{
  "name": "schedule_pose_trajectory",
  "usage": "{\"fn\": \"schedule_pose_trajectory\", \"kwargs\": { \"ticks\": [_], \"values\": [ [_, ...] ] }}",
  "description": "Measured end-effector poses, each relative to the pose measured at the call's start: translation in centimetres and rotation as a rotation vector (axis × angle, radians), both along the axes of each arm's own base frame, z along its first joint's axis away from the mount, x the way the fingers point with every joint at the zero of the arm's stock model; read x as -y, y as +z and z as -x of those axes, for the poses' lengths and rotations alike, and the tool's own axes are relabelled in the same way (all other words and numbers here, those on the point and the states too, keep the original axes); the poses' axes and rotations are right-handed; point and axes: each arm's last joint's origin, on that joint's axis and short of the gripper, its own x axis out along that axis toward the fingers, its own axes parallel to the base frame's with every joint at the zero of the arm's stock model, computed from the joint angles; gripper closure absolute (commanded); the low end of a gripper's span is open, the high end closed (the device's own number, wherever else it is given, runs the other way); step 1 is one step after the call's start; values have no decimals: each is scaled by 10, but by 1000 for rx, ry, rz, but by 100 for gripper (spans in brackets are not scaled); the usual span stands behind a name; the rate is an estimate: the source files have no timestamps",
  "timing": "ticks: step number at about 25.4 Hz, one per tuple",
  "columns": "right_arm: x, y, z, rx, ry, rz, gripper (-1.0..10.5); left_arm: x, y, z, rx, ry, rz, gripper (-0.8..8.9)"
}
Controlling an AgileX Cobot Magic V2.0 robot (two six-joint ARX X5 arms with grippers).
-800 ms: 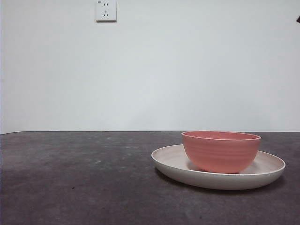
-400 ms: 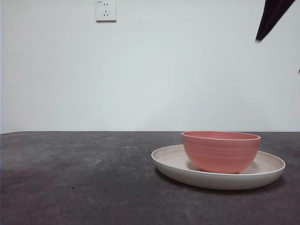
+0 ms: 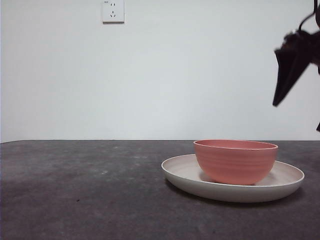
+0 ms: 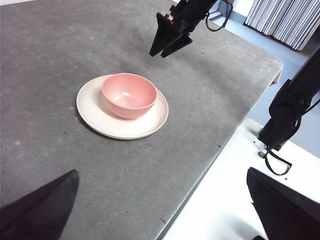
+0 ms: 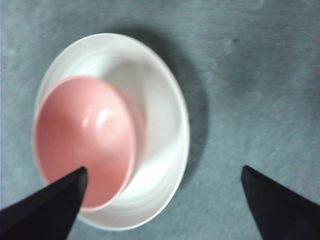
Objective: Place the red bowl on the white plate
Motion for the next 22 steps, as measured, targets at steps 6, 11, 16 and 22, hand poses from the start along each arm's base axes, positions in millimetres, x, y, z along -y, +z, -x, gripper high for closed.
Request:
{"fn": "schedule_pose_trajectory", "kwargs": {
  "ticks": [6, 11, 16, 22],
  "values": [
    [4, -21, -17, -12, -7, 0, 552, 0, 0, 0, 0, 0, 0, 158],
    [0, -45, -31, -49, 8, -2, 626, 0, 0, 0, 1, 0, 1, 158],
    [-7, -62, -36, -90, 55, -42, 686, 0, 0, 0, 1, 0, 1, 158],
    [-24, -76, -38, -130, 117, -36, 760, 0, 0, 0, 2, 0, 2, 158]
  ]
}}
